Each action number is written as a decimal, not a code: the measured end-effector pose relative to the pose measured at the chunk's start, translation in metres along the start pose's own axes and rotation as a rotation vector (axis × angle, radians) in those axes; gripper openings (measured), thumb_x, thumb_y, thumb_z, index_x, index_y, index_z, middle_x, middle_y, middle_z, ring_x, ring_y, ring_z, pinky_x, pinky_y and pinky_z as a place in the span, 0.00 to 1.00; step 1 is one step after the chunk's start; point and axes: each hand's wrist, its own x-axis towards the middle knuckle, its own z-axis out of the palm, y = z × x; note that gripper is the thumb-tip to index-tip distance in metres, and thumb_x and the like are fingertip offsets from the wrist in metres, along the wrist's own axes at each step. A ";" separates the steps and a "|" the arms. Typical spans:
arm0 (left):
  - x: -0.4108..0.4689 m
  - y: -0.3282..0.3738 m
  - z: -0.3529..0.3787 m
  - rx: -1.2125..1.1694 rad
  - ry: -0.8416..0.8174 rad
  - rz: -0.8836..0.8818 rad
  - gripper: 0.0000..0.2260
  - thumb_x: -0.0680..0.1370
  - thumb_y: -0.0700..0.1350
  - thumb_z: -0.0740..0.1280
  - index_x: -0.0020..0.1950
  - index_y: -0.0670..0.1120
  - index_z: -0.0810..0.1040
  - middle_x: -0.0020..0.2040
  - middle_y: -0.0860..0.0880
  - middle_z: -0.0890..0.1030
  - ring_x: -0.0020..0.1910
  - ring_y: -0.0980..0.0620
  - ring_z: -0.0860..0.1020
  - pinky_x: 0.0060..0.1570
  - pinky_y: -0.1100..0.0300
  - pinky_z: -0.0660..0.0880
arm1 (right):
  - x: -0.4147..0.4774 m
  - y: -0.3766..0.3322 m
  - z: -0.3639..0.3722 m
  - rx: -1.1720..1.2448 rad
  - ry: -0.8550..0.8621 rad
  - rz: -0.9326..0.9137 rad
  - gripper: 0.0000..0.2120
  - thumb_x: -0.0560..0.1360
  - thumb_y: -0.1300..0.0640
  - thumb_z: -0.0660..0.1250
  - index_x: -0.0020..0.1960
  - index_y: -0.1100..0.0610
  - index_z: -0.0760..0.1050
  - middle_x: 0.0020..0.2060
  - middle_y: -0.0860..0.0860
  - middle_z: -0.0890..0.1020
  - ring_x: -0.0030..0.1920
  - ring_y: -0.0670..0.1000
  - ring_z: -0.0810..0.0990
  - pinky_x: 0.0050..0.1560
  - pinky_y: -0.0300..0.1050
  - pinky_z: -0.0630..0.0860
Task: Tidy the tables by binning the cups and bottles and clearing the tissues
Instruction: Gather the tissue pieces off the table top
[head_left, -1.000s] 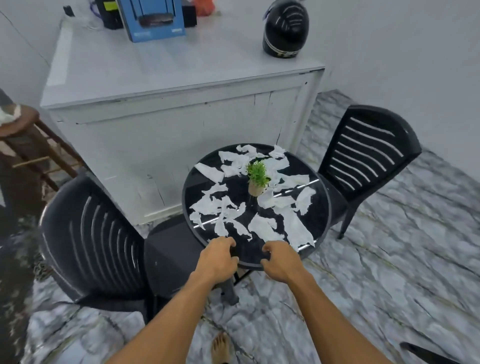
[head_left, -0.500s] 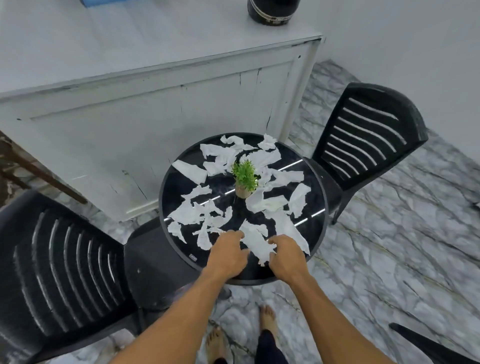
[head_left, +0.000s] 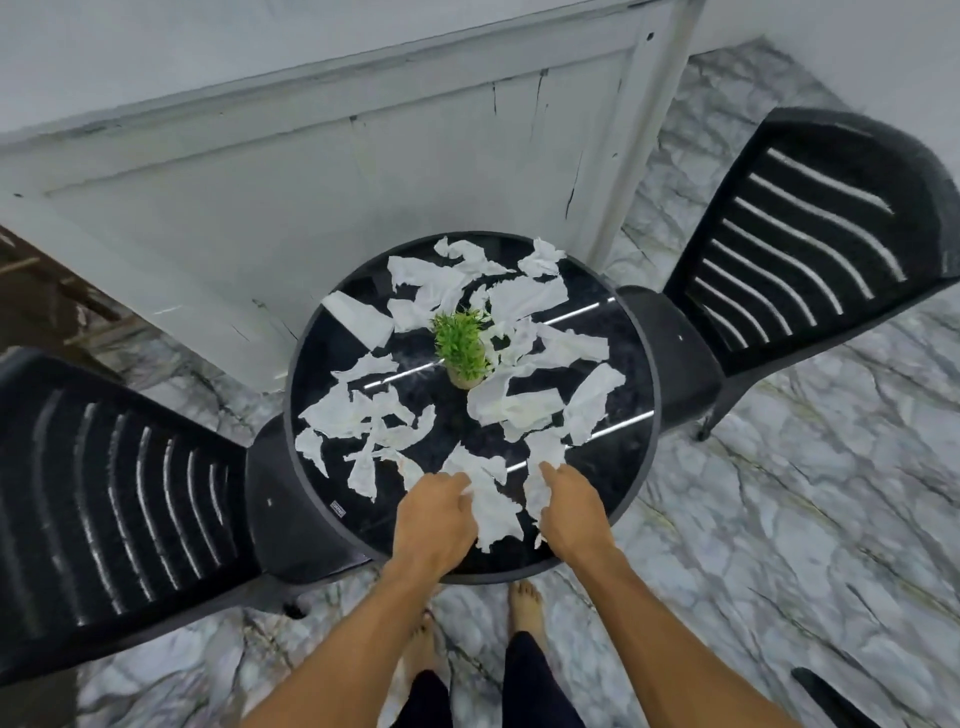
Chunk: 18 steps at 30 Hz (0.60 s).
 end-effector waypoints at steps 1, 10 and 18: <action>0.000 0.001 -0.002 -0.004 0.040 -0.002 0.07 0.80 0.43 0.61 0.49 0.44 0.78 0.40 0.51 0.77 0.46 0.47 0.76 0.45 0.53 0.74 | 0.003 0.002 0.000 -0.020 -0.010 0.010 0.15 0.72 0.72 0.62 0.53 0.59 0.77 0.43 0.50 0.72 0.43 0.49 0.73 0.42 0.38 0.72; 0.031 0.026 -0.001 -0.212 0.130 -0.122 0.13 0.75 0.30 0.58 0.52 0.43 0.76 0.50 0.47 0.78 0.44 0.47 0.76 0.44 0.53 0.76 | 0.008 0.013 -0.001 0.021 0.072 -0.085 0.10 0.75 0.63 0.67 0.53 0.54 0.83 0.54 0.45 0.76 0.53 0.49 0.74 0.49 0.42 0.75; 0.047 0.027 0.023 -0.016 -0.024 -0.035 0.11 0.76 0.34 0.63 0.55 0.43 0.78 0.48 0.47 0.79 0.51 0.46 0.74 0.51 0.57 0.72 | 0.008 0.027 -0.008 0.051 0.063 -0.076 0.11 0.77 0.63 0.63 0.56 0.57 0.80 0.50 0.49 0.81 0.52 0.52 0.78 0.49 0.46 0.76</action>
